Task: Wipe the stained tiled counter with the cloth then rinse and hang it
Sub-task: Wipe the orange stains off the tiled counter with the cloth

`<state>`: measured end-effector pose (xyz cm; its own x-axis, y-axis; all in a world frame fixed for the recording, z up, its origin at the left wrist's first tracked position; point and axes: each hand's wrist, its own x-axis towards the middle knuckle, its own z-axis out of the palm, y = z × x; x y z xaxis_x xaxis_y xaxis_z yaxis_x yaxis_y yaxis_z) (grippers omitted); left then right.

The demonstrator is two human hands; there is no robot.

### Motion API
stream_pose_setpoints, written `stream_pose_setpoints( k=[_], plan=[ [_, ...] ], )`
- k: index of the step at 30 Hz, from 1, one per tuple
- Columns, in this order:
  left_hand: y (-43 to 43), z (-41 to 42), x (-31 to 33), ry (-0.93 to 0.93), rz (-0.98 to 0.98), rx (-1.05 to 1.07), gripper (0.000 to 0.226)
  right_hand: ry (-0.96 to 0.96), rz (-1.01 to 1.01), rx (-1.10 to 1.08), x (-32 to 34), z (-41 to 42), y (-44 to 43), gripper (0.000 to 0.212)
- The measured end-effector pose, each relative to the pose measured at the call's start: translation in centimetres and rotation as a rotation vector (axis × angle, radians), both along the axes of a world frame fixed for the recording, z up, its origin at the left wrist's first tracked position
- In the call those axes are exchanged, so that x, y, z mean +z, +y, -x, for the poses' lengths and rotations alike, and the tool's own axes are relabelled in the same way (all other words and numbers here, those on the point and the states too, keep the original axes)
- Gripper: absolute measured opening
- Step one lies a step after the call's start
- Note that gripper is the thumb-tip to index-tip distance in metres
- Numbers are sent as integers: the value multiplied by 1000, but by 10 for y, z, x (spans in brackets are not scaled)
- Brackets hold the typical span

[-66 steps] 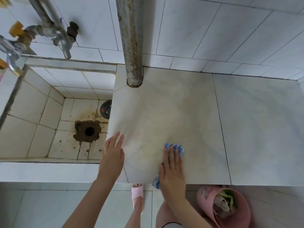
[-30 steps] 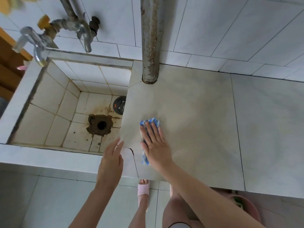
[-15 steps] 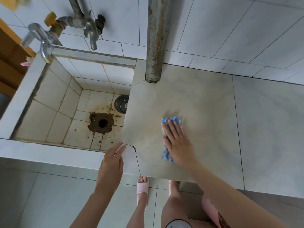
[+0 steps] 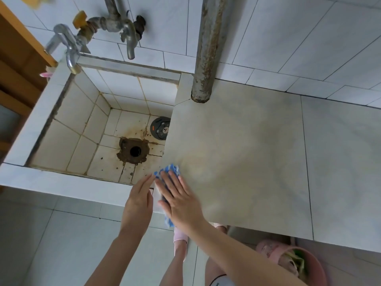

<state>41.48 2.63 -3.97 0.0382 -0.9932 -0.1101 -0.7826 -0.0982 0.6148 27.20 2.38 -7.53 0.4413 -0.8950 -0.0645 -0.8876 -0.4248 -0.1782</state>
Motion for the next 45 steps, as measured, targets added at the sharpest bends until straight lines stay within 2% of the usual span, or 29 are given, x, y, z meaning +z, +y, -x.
stream_pose_setpoints(
  k=[13,19,25,29,33,38,42,45],
  plan=[
    [1,-6,2,-39,-17,-26,38,48,-11,187,14,34,37,69],
    [-2,-6,7,-48,-11,-32,38,41,-41,230,15,46,29,75],
    [-7,-5,9,-44,-5,-34,40,63,-93,183,19,59,-3,89],
    [-8,-1,7,-44,-18,-30,41,46,-150,80,22,57,-16,74],
    [-8,2,6,-51,-22,-37,41,36,-164,-15,22,61,-42,72],
    [-8,5,8,-42,-15,-55,38,-49,-71,19,27,57,-40,69],
    [-4,8,11,-17,0,-102,31,-243,-33,21,30,77,-6,48],
    [-1,13,13,-2,-2,-141,26,-302,-86,19,20,88,23,32]
  ],
)
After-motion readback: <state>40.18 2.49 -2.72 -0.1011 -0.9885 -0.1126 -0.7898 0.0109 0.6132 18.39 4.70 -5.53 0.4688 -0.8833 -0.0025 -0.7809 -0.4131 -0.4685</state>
